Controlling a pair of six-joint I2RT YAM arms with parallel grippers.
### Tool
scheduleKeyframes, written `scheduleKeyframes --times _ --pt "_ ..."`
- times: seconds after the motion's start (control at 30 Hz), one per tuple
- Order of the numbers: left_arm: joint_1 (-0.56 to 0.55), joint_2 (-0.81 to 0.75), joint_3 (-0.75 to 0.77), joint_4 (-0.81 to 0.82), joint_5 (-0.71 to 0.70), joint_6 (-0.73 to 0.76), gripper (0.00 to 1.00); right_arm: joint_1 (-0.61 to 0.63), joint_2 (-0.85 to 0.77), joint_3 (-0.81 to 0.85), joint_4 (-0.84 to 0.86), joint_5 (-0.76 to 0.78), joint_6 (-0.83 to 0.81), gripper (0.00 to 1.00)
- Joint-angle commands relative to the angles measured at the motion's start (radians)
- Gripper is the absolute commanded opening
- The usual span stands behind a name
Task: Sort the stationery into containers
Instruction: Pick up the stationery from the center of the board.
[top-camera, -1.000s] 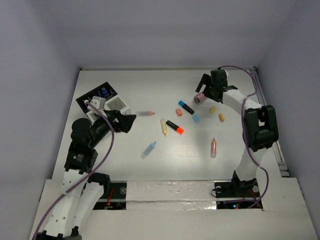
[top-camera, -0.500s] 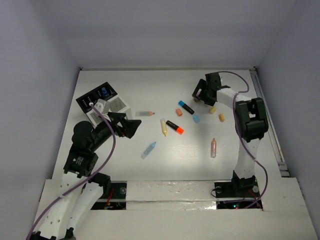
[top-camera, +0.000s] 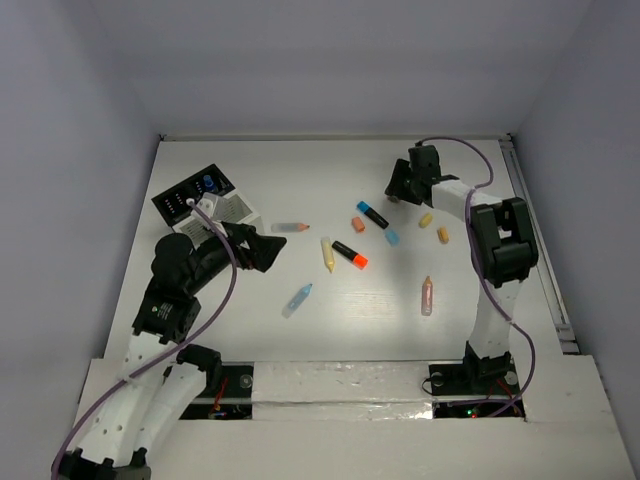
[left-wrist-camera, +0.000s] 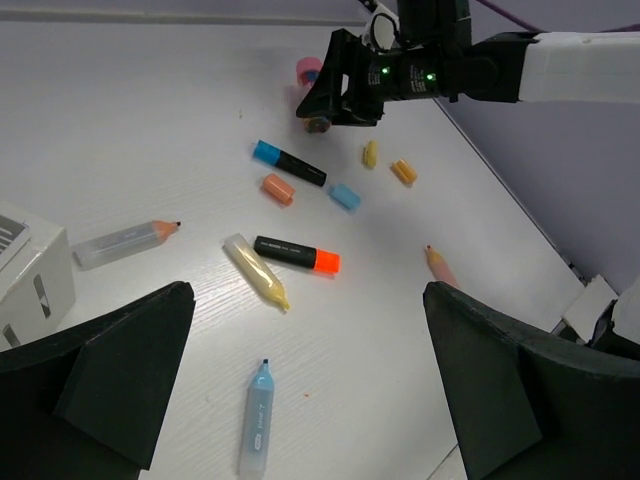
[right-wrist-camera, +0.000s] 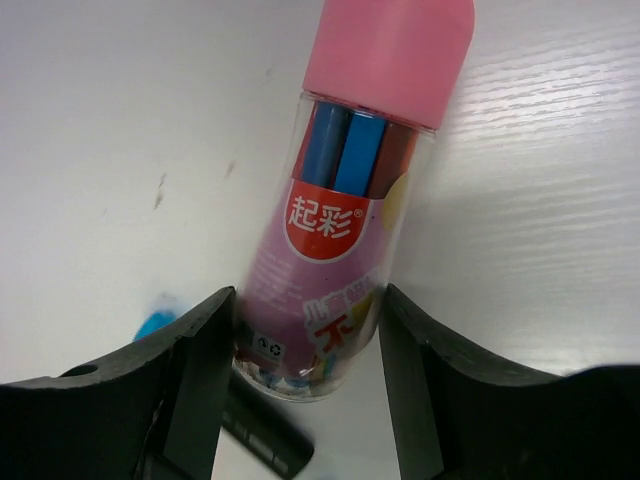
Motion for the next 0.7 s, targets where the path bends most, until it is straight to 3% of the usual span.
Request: scheduleKeyframes --times 0.0,0.13,0.33,0.67 --pt "-0.004 0.056 0.028 0.082 0.027 -0.037 0.99 0.068 -0.211 -0.071 0.208 -0.147 -0.183 0.2" --pt "-0.004 0.132 0.063 0.165 0.044 -0.124 0.99 0.175 -0.416 -0.21 0.257 -0.257 -0.335 0.23" --pt "-0.004 0.294 0.149 0.24 0.109 -0.249 0.99 0.298 -0.711 -0.453 0.331 -0.474 -0.355 0.25" --pt "-0.015 0.406 0.18 0.341 0.132 -0.349 0.97 0.382 -0.875 -0.562 0.297 -0.615 -0.372 0.26"
